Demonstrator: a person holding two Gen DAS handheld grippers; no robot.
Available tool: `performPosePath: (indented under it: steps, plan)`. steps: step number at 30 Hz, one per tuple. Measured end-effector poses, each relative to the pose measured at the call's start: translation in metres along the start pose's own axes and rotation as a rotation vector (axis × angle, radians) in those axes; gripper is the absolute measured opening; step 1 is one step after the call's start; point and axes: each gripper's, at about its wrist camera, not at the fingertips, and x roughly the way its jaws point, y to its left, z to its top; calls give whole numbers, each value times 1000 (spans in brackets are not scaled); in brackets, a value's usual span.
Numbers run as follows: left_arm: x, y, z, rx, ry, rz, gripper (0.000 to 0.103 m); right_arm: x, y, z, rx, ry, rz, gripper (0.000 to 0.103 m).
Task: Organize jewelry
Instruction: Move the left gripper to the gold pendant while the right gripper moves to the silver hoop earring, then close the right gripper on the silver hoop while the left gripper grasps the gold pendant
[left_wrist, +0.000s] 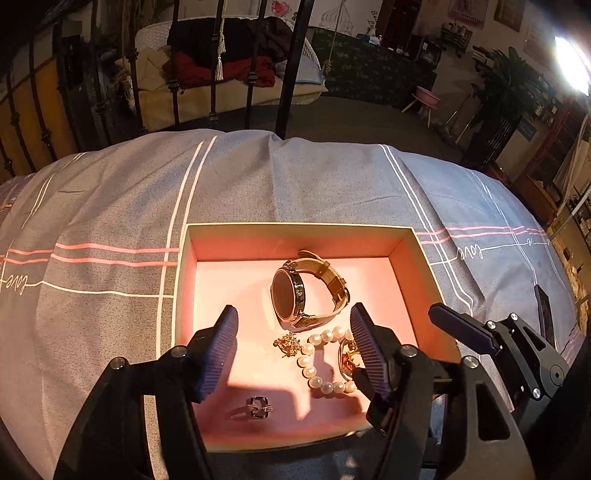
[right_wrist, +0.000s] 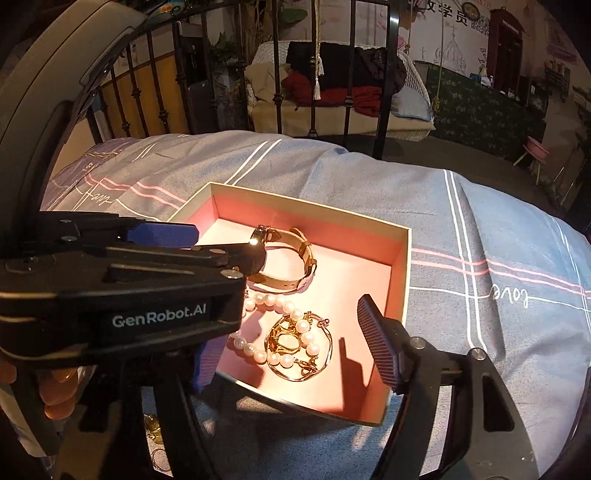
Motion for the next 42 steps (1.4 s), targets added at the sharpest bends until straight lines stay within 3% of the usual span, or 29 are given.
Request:
performPosePath:
  steps: [1, 3, 7, 11, 14, 15, 18, 22, 27, 29, 31, 32, 39, 42]
  plan:
    - [-7, 0, -1, -1, -13, -5, 71, -8, 0, -1, -1, -22, -10, 85]
    - [-22, -1, -8, 0, -42, -16, 80, -24, 0, -6, -1, -50, -16, 89]
    - [-48, 1, -38, 20, -66, -42, 81, -52, 6, -36, 3, -52, 25, 90]
    - [-56, 9, -80, 17, -38, -62, 81, -59, 19, -79, 10, 14, 125, 88]
    - [-53, 17, -110, 15, -8, -51, 78, -53, 34, -99, -5, 78, 192, 69]
    - [-51, 21, -116, 6, 4, -47, 71, -50, 39, -103, -16, 95, 202, 66]
    - [-49, 30, -131, -3, 21, -65, 65, -46, 48, -107, -21, 114, 224, 63]
    - [-50, 25, -137, 86, 25, -57, 64, -42, 54, -105, -48, 128, 232, 60]
    - [-46, 26, -139, 117, 36, -72, 64, -29, 64, -100, -94, 133, 228, 58]
    - [-45, 24, -139, 132, 37, -73, 64, -28, 63, -99, -91, 135, 230, 50]
    - [-45, 22, -139, 138, 38, -70, 64, -29, 60, -99, -82, 134, 240, 26]
    - [-44, 20, -139, 145, 39, -71, 64, -29, 58, -100, -80, 135, 245, 22]
    - [-37, 2, -138, 196, 36, -56, 64, -40, 52, -107, -93, 113, 198, 22]
    - [-32, -4, -137, 236, 33, -6, 56, -43, 44, -110, -77, 115, 195, 22]
